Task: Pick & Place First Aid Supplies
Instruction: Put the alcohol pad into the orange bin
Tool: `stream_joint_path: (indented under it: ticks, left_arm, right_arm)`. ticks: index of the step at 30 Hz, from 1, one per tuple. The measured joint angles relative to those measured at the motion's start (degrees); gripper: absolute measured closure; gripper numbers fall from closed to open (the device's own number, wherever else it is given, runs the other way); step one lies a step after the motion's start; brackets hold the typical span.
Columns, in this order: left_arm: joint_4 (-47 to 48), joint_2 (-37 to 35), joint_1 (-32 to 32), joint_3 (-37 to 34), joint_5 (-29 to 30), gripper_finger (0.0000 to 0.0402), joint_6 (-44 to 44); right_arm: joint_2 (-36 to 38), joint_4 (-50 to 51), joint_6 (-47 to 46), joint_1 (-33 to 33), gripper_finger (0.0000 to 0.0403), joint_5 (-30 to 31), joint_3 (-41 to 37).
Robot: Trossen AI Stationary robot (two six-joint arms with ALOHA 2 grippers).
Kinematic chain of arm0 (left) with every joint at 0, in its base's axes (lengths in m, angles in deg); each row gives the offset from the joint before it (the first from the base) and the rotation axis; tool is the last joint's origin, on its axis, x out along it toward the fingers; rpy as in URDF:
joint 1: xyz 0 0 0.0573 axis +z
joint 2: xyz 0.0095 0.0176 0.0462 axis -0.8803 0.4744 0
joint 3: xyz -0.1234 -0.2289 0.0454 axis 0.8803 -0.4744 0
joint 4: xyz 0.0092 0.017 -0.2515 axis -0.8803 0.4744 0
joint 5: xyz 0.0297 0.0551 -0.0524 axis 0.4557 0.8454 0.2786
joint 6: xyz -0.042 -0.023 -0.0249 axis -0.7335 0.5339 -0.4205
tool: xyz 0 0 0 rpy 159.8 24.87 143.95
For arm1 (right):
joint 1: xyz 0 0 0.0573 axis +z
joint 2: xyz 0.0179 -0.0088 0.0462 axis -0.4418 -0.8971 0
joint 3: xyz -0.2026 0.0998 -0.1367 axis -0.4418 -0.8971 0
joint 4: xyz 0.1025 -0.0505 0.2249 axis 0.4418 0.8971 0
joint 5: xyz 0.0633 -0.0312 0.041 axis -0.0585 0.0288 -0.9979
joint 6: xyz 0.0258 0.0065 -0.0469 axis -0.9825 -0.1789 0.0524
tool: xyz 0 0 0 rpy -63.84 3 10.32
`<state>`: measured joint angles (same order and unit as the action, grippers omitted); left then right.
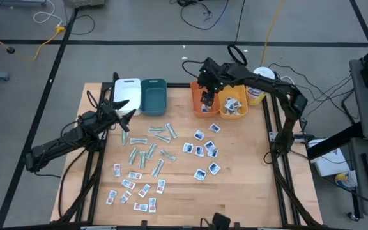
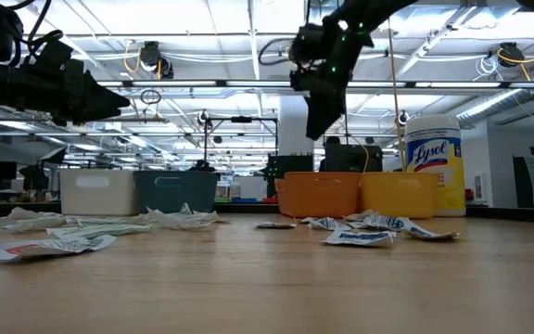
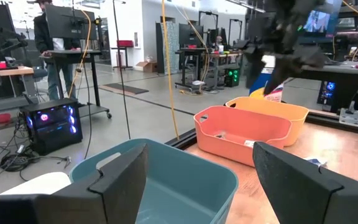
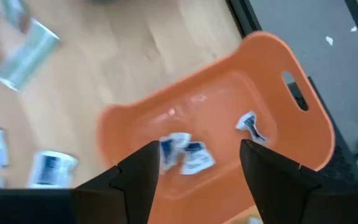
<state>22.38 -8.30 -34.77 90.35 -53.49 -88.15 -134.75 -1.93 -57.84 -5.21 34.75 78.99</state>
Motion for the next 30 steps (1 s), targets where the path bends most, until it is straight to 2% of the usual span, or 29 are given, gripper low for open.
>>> stream_joint_path:
  ticks: [3,10,22,30]
  left_arm:
    - [0.0,0.0,0.0,0.0,0.0,0.0105,0.0]
    - [0.0,0.0,0.0,0.0,0.0,0.0105,0.0]
    - [0.0,0.0,0.0,0.0,0.0,0.0105,0.0]
    - [0.0,0.0,0.0,0.0,0.0,0.0105,0.0]
  right_arm:
    - [1.7,0.6,-4.7,1.7,0.0187,0.7,0.0]
    - [3.9,3.3,-15.9,5.5,0.0188,9.2,0.0]
    - [4.0,17.0,-27.8,9.4,0.0187,9.1,0.0]
    - [4.0,20.2,-34.9,14.2,0.0193,9.0,0.0]
